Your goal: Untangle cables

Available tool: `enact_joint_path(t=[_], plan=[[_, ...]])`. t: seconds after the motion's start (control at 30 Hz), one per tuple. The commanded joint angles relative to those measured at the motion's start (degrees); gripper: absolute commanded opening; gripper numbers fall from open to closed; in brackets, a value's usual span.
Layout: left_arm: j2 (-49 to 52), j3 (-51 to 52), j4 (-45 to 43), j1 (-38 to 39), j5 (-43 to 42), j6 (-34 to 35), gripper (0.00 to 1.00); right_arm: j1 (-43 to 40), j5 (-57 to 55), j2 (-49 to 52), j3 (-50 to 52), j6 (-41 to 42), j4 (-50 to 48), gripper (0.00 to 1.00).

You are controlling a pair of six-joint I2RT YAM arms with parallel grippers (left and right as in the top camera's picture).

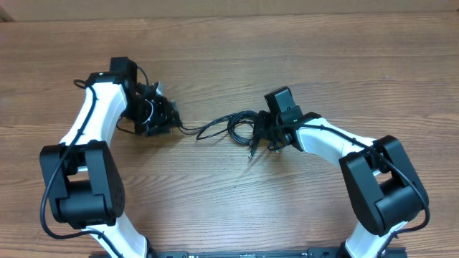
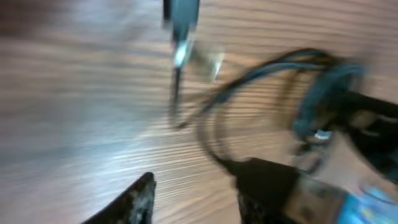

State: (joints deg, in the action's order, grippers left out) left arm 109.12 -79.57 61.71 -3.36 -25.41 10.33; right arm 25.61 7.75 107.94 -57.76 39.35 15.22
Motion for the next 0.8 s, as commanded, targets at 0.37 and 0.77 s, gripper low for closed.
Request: enact_joint_path(t=[0.37,0.77], plan=[[-0.5,-10.5,10.7,1.7,-0.1,1.8,0.40,-0.6,1.8,1.3,1.1,-0.4,-1.0,0.13],[-0.5,-6.8,2.4,12.2,-15.7,7.8,0.21,-0.6,1.8,1.3,1.1,-0.2,-1.4,0.13]])
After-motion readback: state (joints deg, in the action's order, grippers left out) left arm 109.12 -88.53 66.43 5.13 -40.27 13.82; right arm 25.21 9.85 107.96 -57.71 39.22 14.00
